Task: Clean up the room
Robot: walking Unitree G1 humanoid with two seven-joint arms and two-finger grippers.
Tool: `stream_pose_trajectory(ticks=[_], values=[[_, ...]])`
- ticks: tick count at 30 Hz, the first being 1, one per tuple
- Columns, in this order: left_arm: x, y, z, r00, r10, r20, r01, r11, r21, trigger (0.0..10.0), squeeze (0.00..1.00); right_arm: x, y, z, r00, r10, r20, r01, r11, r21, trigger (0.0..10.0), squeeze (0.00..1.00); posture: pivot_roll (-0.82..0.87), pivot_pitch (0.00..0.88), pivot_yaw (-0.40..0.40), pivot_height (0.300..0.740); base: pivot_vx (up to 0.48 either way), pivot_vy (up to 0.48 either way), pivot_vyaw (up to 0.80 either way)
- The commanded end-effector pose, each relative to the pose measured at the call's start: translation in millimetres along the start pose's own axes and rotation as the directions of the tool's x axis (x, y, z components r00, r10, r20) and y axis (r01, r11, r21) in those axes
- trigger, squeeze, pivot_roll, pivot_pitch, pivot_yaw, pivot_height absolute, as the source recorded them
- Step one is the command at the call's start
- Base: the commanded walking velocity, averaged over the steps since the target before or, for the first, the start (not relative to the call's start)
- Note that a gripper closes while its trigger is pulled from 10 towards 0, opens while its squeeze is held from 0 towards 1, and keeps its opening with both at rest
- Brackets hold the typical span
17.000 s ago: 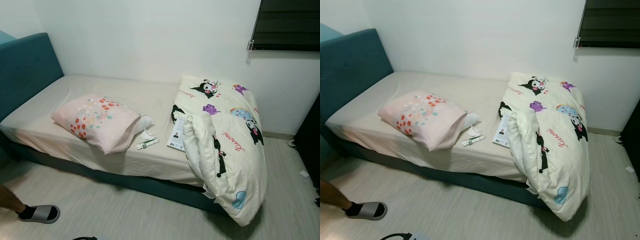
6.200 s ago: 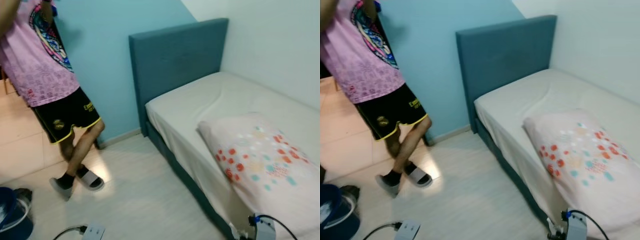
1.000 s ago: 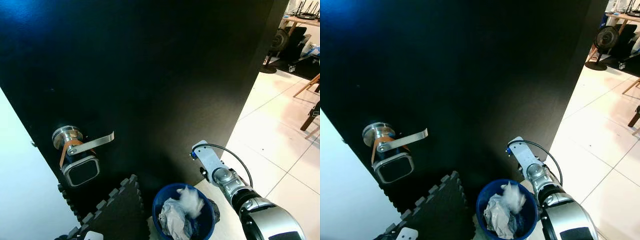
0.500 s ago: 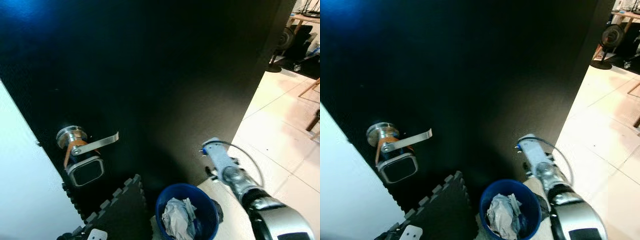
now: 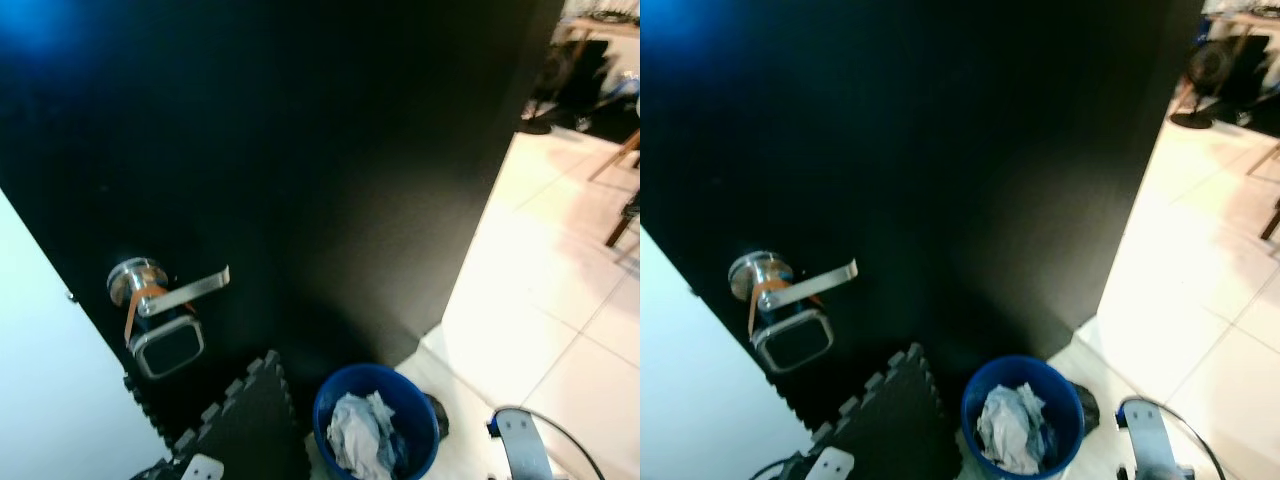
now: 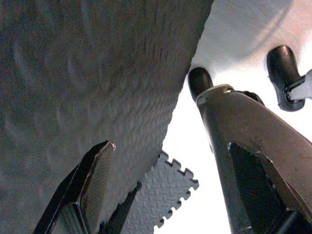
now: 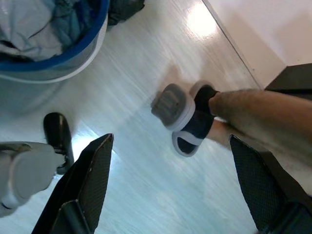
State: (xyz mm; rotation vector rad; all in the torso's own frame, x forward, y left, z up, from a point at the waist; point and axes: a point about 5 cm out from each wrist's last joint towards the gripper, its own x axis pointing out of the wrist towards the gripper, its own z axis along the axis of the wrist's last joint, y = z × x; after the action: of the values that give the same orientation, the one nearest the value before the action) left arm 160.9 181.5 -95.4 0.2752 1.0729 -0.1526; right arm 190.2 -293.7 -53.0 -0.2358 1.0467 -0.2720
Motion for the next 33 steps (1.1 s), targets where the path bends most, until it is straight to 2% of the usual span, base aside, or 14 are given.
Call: stream_pose_trajectory(ticks=[1,2,4,13,17,25,33], values=[[-1.4,-5.2,-14,0.999,-0.015,-0.051,0.015,1.000,0.011,10.0,0.00,-0.1,7.8,-7,1.000,0.025,-0.012,-0.025,0.999,0.029,10.0,0.00,-0.04,0.000,0.028,0.740,-0.480,0.000,0.00],[-1.4,-5.2,-14,0.999,-0.015,-0.051,0.015,1.000,0.011,10.0,0.00,-0.1,7.8,-7,1.000,0.025,-0.012,-0.025,0.999,0.029,10.0,0.00,-0.04,0.000,0.028,0.740,-0.480,0.000,0.00],[-0.9,-7.8,-12,0.998,-0.018,-0.052,0.019,1.000,0.017,10.0,0.00,-1.2,14.4,-24,0.997,0.051,-0.056,-0.050,0.998,0.028,10.0,0.00,-0.04,0.000,0.020,0.740,-0.480,0.000,0.00],[-0.5,-6.5,-9,0.999,-0.018,-0.047,0.019,1.000,0.011,10.0,0.00,-4.8,23.1,-52,0.987,0.101,-0.125,-0.099,0.995,0.023,10.0,0.00,-0.03,0.000,0.011,0.740,-0.480,0.000,0.00],[-0.5,-15.5,-10,0.998,-0.037,-0.047,0.038,0.999,0.016,10.0,0.00,-8.4,33.9,-70,0.977,0.142,-0.157,-0.144,0.990,-0.005,10.0,0.00,-0.04,0.000,0.008,0.740,-0.480,0.000,0.00],[-0.6,-13.5,-10,0.998,-0.040,-0.047,0.041,0.999,0.032,10.0,0.00,-10.9,44.8,-79,0.973,0.156,-0.171,-0.160,0.987,-0.013,10.0,0.00,-0.05,0.000,0.014,0.740,-0.480,0.000,0.16],[-0.6,-9.7,-10,0.998,-0.036,-0.043,0.037,0.999,0.031,10.0,0.00,-10.9,50.6,-77,0.970,0.173,-0.168,-0.182,0.982,-0.043,10.0,0.00,-0.05,0.000,0.010,0.740,-0.458,0.000,0.78]])
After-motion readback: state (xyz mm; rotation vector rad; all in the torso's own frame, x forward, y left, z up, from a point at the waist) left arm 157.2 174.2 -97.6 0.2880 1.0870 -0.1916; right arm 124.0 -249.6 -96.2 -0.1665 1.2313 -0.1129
